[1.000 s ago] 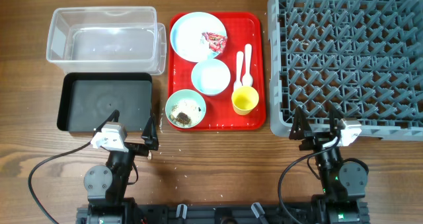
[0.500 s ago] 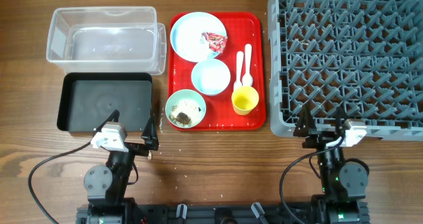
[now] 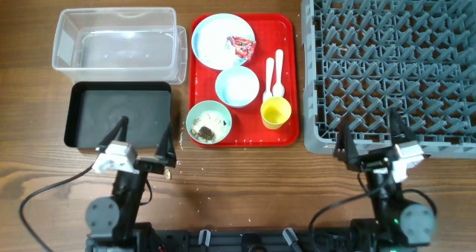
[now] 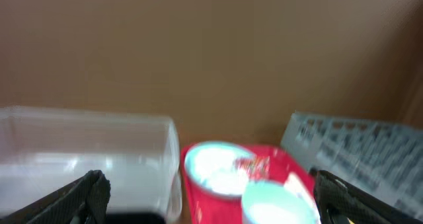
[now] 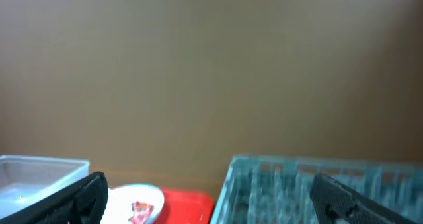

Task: Sort waste into correct bins and load items into the dishwasher rack
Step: 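Raise both arms from rest toward the red tray and rack, then reach the left gripper to the blue plate and grasp the white tissue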

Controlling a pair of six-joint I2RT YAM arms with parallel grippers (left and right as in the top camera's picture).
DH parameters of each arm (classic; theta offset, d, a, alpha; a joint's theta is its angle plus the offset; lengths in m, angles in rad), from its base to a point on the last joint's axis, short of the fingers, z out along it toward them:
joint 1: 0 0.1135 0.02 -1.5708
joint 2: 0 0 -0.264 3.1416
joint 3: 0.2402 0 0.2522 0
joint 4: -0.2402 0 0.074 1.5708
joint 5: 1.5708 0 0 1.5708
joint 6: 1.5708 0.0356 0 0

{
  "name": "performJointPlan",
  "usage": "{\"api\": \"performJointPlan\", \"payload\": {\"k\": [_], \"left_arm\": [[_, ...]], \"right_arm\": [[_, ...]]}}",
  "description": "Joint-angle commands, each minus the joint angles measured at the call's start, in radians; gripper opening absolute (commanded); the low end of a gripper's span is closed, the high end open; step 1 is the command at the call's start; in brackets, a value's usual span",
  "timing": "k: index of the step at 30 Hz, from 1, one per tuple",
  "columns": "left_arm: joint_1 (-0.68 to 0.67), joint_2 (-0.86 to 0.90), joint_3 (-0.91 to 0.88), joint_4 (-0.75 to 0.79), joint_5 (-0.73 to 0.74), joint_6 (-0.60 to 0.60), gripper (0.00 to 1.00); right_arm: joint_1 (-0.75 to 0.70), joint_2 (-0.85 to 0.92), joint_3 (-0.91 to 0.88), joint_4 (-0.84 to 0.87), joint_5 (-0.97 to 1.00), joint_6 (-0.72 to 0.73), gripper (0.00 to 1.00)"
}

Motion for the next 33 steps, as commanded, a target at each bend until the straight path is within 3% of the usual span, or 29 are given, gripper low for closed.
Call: {"api": "performJointPlan", "payload": {"k": [1, 6, 14, 18, 22, 27, 30, 33], "left_arm": [[0.005, 0.055, 0.161, -0.005, 0.023, 0.012, 1.00], [0.003, 0.263, 0.336, -0.045, 0.026, 0.013, 1.00], [-0.036, 0.859, 0.811, -0.272, 0.060, 0.024, 1.00], [-0.084, 1.186, 1.131, -0.478, 0.039, 0.023, 1.00], [-0.136, 1.550, 1.569, -0.813, 0.007, 0.024, 1.00], [-0.188, 1.917, 2.045, -1.120, 0.007, 0.062, 1.00], [-0.227, 2.039, 2.126, -1.107, 0.011, 0.072, 1.00], [-0.260, 2.129, 2.126, -1.067, 0.032, 0.072, 1.00]], "right_arm": [[0.005, 0.092, 0.156, -0.034, -0.031, -0.150, 1.00], [0.005, 0.294, 0.323, -0.120, -0.056, -0.165, 1.00], [0.005, 0.698, 0.661, -0.381, -0.087, -0.173, 1.00], [0.005, 0.853, 0.863, -0.576, -0.086, -0.174, 1.00], [0.005, 0.991, 1.046, -0.796, -0.087, -0.174, 1.00], [0.005, 1.117, 1.163, -0.955, -0.103, -0.174, 1.00], [0.005, 1.152, 1.160, -0.958, -0.121, -0.155, 1.00], [0.005, 1.192, 1.158, -0.975, -0.120, 0.028, 1.00]]}}
